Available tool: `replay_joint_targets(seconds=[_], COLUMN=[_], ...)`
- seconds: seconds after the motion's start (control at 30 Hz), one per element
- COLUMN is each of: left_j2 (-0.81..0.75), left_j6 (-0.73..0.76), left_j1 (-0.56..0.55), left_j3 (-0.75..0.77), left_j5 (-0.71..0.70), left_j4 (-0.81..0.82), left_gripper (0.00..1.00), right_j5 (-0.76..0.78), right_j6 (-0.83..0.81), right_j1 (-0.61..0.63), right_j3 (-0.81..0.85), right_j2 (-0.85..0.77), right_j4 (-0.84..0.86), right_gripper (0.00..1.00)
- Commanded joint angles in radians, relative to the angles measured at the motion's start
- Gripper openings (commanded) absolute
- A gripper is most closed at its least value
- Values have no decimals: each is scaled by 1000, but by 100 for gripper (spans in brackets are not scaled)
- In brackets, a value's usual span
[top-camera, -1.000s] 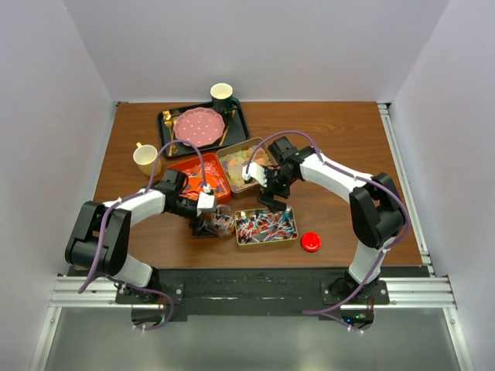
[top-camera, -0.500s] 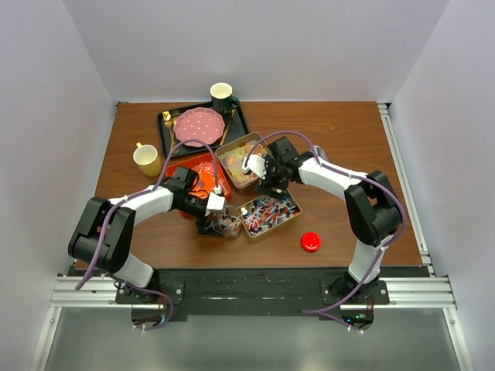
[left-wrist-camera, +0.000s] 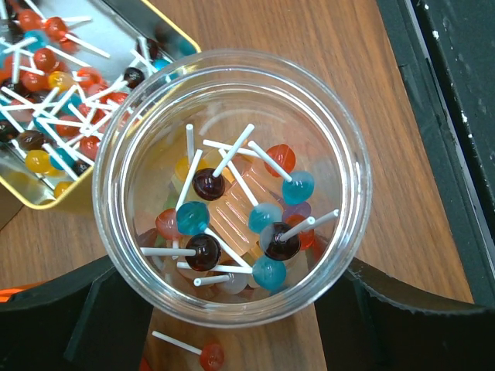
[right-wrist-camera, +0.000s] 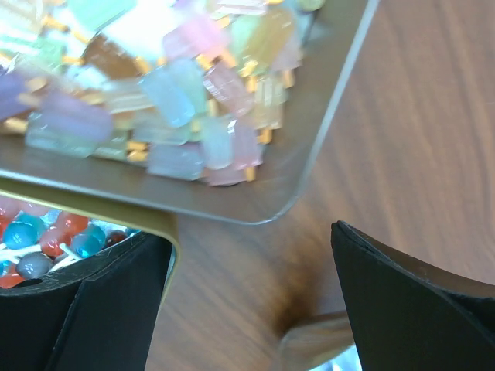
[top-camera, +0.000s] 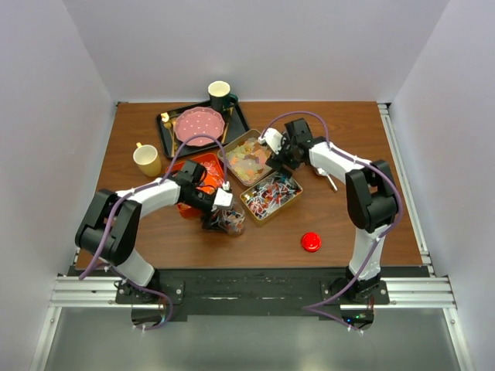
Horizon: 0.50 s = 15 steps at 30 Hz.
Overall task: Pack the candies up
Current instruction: Move the storage box to the center of the board.
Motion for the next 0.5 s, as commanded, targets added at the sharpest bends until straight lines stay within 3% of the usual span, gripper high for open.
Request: replay_joint_targets(seconds=[0.0,0.13,0.17,0.37,0.47], left_j2=[22,-10,-30,-107,-115], left_j6=[47,7,4,-62,-57], left_j1=[-11,-5,-2,39,85], left_j3=[20,15,5,-61,-84], left_j5=[-66,-40,-36,-42,-7], left_j4=[-51,-48,-46,26,46], left_gripper=[74,79,99,100,100], right_j5=[29,-116,-145,-285,-382], right_j6=[33,31,31,65,-74], right_j1=[-14,-28,-28,-27,-28], right_j3=[39,51,51,14,-6], right_j2=[5,-65,-87,-272,-320], right_j4=[53,-29,-42,-120,-313], right_gripper=[86,86,86,99,99])
